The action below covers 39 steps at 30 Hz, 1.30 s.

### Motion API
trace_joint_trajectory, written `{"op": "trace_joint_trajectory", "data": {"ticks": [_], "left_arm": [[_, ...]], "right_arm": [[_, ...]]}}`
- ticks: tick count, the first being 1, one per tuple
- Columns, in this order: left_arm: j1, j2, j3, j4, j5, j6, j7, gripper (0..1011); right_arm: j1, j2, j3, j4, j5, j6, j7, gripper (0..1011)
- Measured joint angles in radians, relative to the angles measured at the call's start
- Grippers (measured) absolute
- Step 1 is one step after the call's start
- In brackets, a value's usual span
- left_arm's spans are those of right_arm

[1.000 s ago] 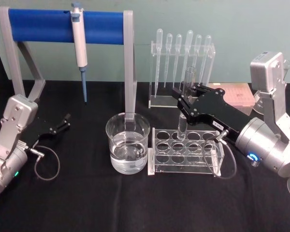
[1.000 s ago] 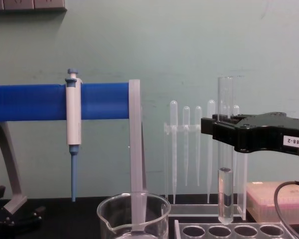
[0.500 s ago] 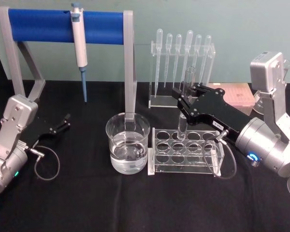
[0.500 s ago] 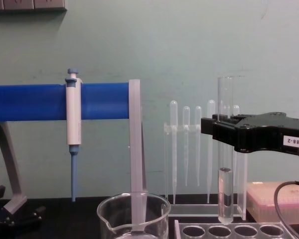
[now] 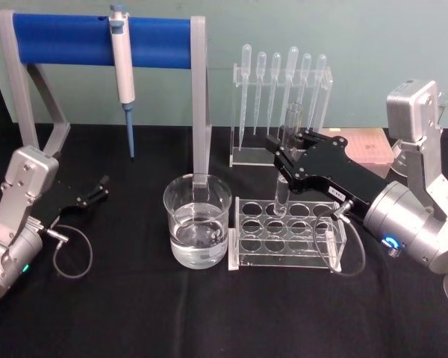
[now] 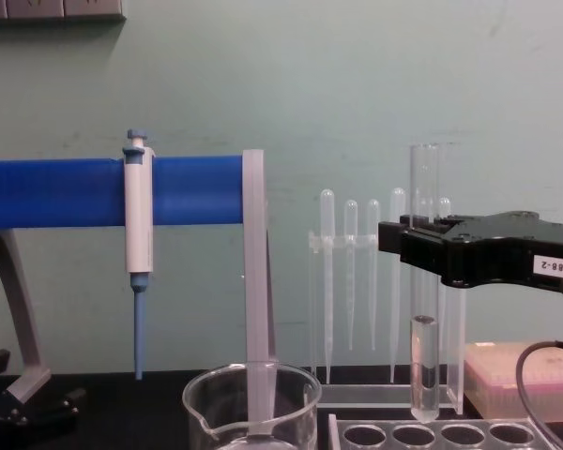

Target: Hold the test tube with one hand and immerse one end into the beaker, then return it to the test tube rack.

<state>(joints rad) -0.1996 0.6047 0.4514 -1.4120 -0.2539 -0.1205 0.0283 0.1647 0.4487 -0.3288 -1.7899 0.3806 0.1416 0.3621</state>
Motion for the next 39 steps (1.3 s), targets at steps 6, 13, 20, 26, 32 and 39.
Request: {"op": "trace_joint_trajectory", "data": {"ticks": [6, 13, 20, 26, 32, 39], "left_arm": [[0.0, 0.0, 0.0, 0.0, 0.0, 0.0, 0.0, 1000], [0.0, 0.0, 0.0, 0.0, 0.0, 0.0, 0.0, 1000], [0.0, 0.0, 0.0, 0.0, 0.0, 0.0, 0.0, 1000], [0.0, 0.0, 0.0, 0.0, 0.0, 0.0, 0.0, 1000], [0.0, 0.0, 0.0, 0.0, 0.0, 0.0, 0.0, 1000], [0.0, 0.0, 0.0, 0.0, 0.0, 0.0, 0.0, 1000]], "right_arm": [[0.0, 0.0, 0.0, 0.0, 0.0, 0.0, 0.0, 225], [0.0, 0.0, 0.0, 0.0, 0.0, 0.0, 0.0, 225], [0.0, 0.0, 0.0, 0.0, 0.0, 0.0, 0.0, 225], [0.0, 0.0, 0.0, 0.0, 0.0, 0.0, 0.0, 225], [0.0, 0.0, 0.0, 0.0, 0.0, 0.0, 0.0, 225], [0.0, 0.0, 0.0, 0.0, 0.0, 0.0, 0.0, 225]]}}
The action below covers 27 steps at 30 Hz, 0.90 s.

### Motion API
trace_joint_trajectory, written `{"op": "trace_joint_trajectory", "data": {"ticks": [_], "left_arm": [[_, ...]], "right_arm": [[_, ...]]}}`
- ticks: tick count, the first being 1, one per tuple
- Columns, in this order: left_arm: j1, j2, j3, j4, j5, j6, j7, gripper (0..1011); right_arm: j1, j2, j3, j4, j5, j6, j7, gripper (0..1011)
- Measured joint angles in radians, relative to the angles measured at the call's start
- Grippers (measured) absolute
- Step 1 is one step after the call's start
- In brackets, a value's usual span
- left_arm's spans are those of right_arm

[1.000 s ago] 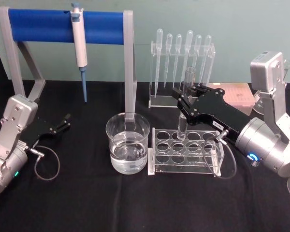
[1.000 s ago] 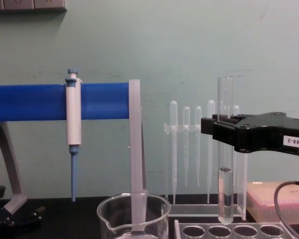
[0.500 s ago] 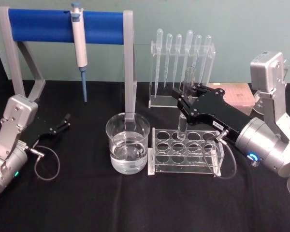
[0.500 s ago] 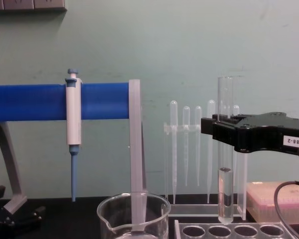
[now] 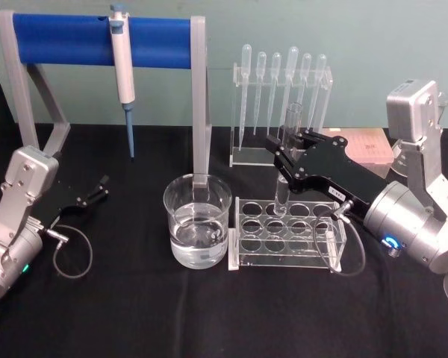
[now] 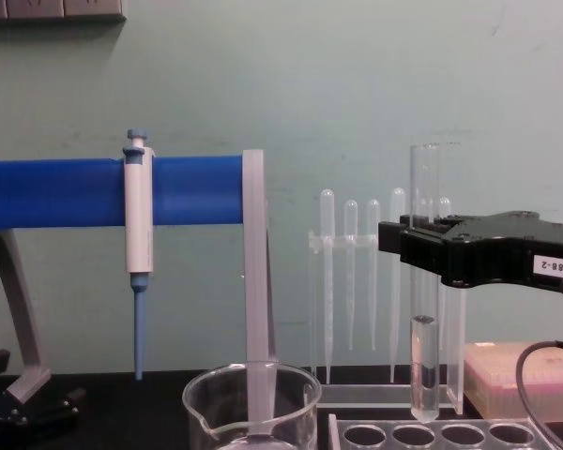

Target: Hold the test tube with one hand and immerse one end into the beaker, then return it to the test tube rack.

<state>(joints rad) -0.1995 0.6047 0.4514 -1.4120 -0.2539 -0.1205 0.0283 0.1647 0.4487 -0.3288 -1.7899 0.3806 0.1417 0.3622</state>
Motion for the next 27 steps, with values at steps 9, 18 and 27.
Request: {"op": "trace_joint_trajectory", "data": {"ticks": [9, 18, 27], "left_arm": [[0.0, 0.0, 0.0, 0.0, 0.0, 0.0, 0.0, 1000], [0.0, 0.0, 0.0, 0.0, 0.0, 0.0, 0.0, 1000], [0.0, 0.0, 0.0, 0.0, 0.0, 0.0, 0.0, 1000]], "right_arm": [[0.0, 0.0, 0.0, 0.0, 0.0, 0.0, 0.0, 225], [0.005, -0.003, -0.002, 0.0, 0.002, 0.0, 0.0, 226], [0.082, -0.054, -0.052, 0.001, 0.01, 0.012, 0.001, 225]]}}
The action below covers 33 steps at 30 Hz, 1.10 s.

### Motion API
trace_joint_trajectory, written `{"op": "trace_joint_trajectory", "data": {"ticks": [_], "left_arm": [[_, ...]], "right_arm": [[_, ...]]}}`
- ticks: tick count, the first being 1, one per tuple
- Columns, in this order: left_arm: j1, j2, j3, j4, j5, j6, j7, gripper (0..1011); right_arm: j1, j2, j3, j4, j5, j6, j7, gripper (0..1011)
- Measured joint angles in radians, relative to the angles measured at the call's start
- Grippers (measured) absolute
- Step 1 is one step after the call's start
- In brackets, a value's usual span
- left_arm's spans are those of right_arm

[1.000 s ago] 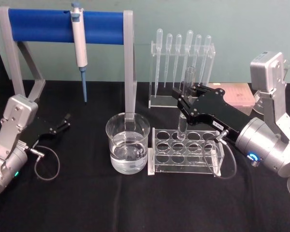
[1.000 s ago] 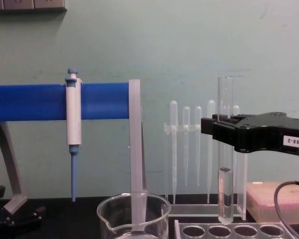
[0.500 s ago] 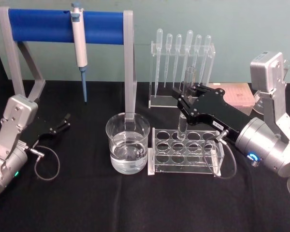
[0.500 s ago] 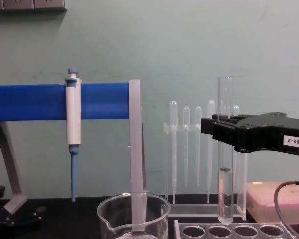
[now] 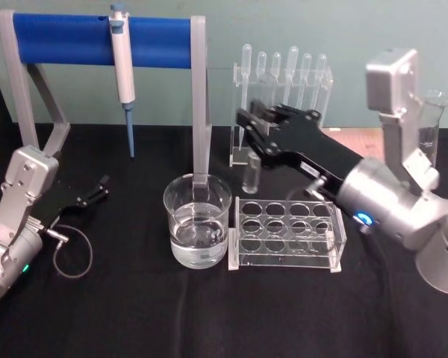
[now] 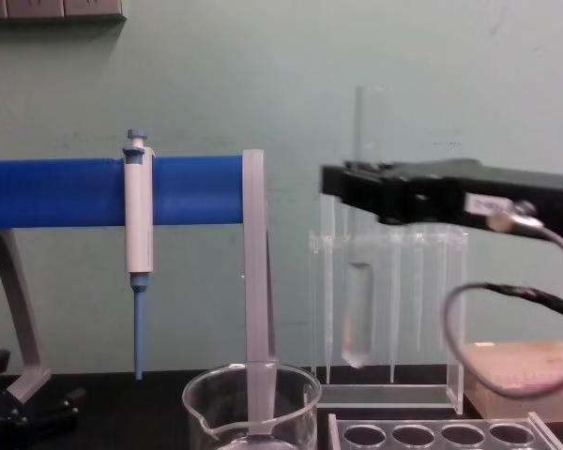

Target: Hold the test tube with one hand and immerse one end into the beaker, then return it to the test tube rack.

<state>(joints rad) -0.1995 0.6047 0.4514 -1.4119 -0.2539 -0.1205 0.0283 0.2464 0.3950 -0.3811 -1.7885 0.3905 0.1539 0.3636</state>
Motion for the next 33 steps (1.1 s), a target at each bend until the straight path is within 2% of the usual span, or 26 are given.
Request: {"op": "trace_joint_trajectory", "data": {"ticks": [6, 10, 15, 27, 33], "left_arm": [[0.0, 0.0, 0.0, 0.0, 0.0, 0.0, 0.0, 1000], [0.0, 0.0, 0.0, 0.0, 0.0, 0.0, 0.0, 1000], [0.0, 0.0, 0.0, 0.0, 0.0, 0.0, 0.0, 1000], [0.0, 0.0, 0.0, 0.0, 0.0, 0.0, 0.0, 1000], [0.0, 0.0, 0.0, 0.0, 0.0, 0.0, 0.0, 1000]], "right_arm": [[0.056, -0.042, -0.05, 0.039, -0.013, 0.002, 0.006, 225], [0.09, -0.076, -0.086, 0.09, -0.024, -0.008, 0.013, 225], [0.116, -0.11, -0.125, 0.189, -0.044, -0.037, 0.025, 226], [0.107, -0.14, -0.149, 0.323, -0.07, -0.112, 0.049, 225], [0.097, -0.149, -0.152, 0.353, -0.077, -0.128, 0.059, 225]]}}
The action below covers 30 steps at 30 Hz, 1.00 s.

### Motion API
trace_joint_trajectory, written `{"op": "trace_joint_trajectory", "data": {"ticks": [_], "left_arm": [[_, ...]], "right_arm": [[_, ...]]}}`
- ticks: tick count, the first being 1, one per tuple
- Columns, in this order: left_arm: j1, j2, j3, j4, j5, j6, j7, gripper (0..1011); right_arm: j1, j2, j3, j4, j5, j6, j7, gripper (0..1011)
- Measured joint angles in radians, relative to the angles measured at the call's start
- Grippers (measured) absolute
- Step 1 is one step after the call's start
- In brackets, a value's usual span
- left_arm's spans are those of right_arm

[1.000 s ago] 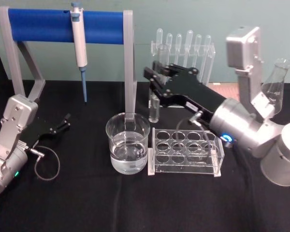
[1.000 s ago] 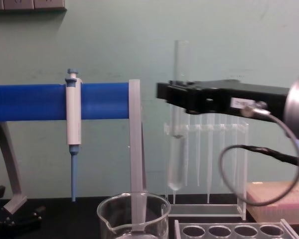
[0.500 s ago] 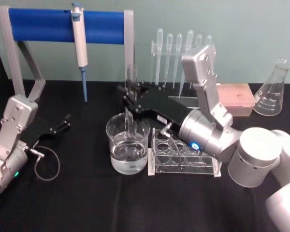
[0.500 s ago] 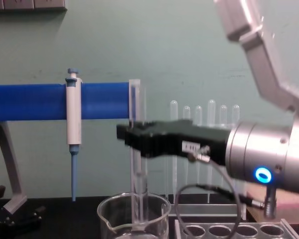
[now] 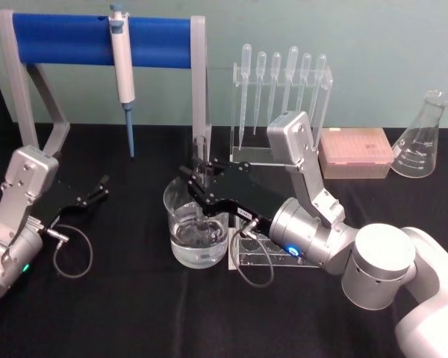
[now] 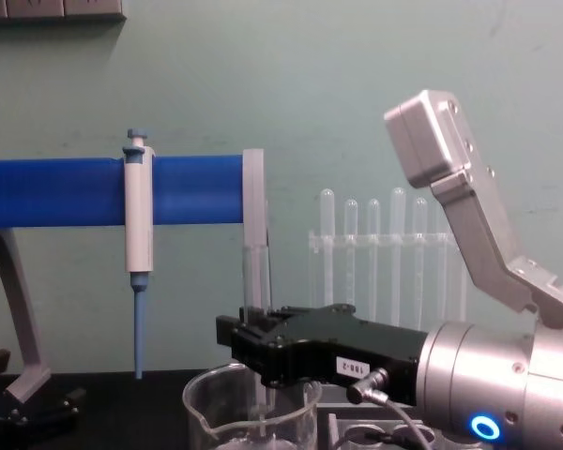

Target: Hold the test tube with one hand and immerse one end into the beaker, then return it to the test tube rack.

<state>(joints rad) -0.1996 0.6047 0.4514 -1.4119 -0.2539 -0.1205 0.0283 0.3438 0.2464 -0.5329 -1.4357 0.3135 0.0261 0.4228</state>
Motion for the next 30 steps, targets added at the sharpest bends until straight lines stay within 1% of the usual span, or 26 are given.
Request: {"op": "trace_joint_trajectory", "data": {"ticks": [10, 30], "left_arm": [[0.0, 0.0, 0.0, 0.0, 0.0, 0.0, 0.0, 1000], [0.0, 0.0, 0.0, 0.0, 0.0, 0.0, 0.0, 1000]], "right_arm": [[-0.013, 0.0, 0.003, 0.002, -0.014, -0.002, 0.003, 225], [-0.005, -0.008, -0.001, 0.013, -0.022, -0.006, 0.017, 224]]}}
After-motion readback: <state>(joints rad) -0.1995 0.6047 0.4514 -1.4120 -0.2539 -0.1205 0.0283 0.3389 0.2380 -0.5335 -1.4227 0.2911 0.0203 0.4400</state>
